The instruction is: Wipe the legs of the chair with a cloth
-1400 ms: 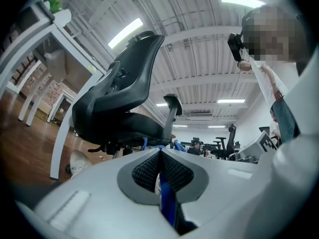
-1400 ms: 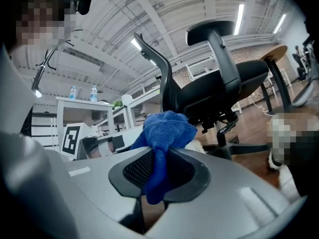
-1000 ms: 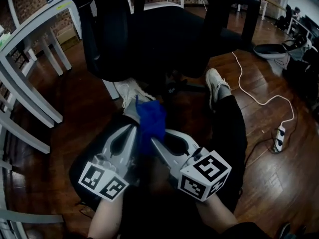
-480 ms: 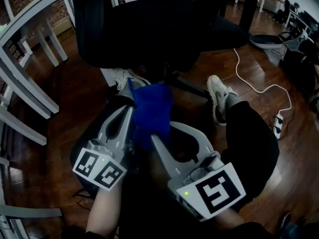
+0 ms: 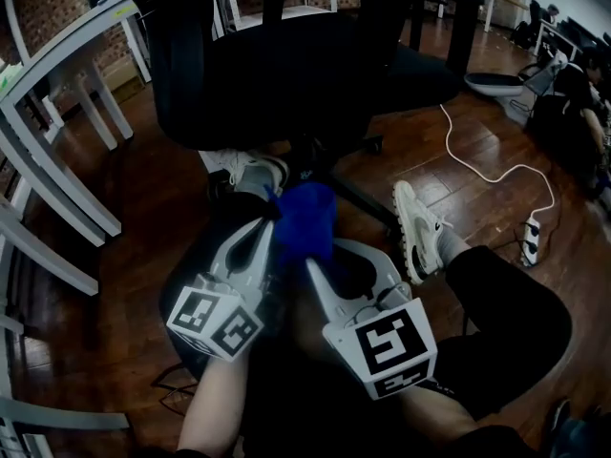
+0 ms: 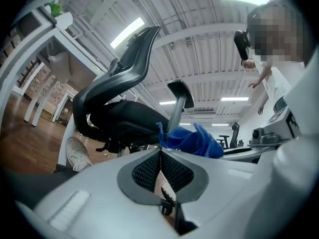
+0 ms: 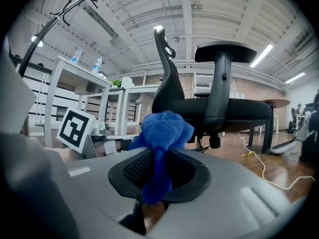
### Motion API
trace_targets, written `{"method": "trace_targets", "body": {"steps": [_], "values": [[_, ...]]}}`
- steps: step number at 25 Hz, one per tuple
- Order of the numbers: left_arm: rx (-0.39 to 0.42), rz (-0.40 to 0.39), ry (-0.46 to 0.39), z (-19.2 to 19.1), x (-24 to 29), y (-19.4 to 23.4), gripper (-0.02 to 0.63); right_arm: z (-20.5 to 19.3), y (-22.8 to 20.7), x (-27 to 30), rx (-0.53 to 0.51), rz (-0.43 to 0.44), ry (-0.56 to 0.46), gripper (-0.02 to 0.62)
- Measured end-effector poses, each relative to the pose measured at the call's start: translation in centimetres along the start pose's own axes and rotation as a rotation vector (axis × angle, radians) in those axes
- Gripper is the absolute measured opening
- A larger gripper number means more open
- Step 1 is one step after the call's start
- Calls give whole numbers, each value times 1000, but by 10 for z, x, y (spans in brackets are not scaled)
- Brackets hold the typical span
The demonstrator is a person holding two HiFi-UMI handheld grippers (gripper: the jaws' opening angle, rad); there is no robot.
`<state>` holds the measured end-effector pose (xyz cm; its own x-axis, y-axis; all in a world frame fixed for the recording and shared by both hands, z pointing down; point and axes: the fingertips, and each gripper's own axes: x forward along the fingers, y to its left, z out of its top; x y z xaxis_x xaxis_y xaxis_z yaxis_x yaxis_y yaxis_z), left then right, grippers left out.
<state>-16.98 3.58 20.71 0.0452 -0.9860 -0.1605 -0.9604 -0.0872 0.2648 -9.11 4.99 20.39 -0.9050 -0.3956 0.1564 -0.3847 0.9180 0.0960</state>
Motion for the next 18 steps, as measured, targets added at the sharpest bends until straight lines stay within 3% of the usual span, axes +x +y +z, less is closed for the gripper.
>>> {"method": "trace_targets", "body": {"steps": [6, 12, 18], "values": [[8, 20, 49, -15, 3, 7, 5, -15, -3, -1, 0, -15, 36, 87], [40, 124, 98, -27, 7, 33, 5, -38, -19, 13, 35, -30, 79, 87], [56, 122, 125, -51, 11, 50, 5, -82, -39, 37, 46, -46, 143, 87]]}}
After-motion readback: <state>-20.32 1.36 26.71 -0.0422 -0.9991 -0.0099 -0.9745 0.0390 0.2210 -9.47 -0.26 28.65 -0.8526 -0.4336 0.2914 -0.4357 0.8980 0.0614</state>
